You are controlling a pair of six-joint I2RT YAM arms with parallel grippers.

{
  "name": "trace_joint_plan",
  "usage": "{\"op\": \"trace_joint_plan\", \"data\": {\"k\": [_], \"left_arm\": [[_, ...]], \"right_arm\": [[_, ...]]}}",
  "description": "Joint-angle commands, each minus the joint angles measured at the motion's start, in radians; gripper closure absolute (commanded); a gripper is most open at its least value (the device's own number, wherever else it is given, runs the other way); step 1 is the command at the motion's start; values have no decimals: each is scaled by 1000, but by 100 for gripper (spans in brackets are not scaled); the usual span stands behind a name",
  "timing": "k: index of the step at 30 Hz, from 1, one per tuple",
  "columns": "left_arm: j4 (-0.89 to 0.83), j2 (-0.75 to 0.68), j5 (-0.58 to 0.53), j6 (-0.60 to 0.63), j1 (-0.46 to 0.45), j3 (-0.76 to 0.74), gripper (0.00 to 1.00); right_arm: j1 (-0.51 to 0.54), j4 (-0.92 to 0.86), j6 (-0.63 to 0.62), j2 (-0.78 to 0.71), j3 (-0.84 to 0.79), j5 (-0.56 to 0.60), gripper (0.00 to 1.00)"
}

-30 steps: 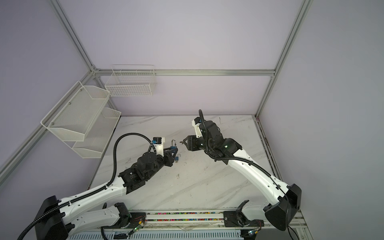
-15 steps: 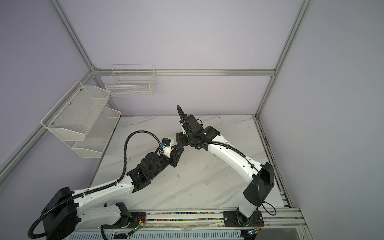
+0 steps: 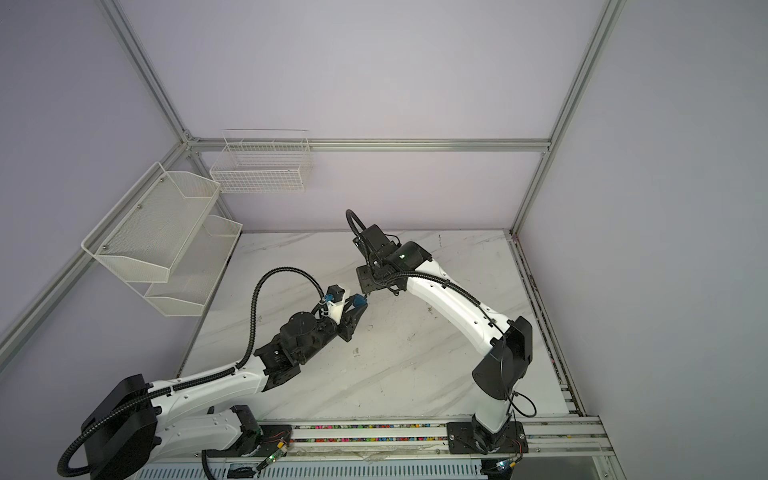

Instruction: Unlock with the key

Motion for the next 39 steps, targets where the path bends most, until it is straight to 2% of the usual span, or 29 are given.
{"op": "trace_joint_plan", "data": {"k": [1, 15, 21, 24, 27, 30, 33, 37, 39], "left_arm": [[144, -40, -10, 38, 2, -43, 100], [232, -12, -5, 40, 2, -56, 100], [231, 16, -14, 28, 2, -29, 100], [216, 31, -13, 4, 2, -11, 100], [131, 52, -65, -89, 2, 41, 100], [-50, 92, -116, -238, -6, 145, 100], [-242, 159, -189, -381, -31, 267, 100], [-497, 315, -193, -612, -41, 450, 100], [-586, 396, -179, -666, -43, 530, 100]], "right_arm": [[-3, -102, -33, 2, 27, 21, 39], [-80, -86, -105, -77, -84, -201, 38], [-98, -40, -91, -132, -119, -304, 38], [-120, -36, -88, -159, -136, -250, 38], [-186, 20, -70, -200, -179, -180, 37], [-227, 100, -26, -243, -239, -77, 32], [-259, 233, 29, -287, -339, -70, 26], [-309, 410, 98, -316, -478, -104, 24], [-330, 490, 124, -326, -536, -104, 23]]}}
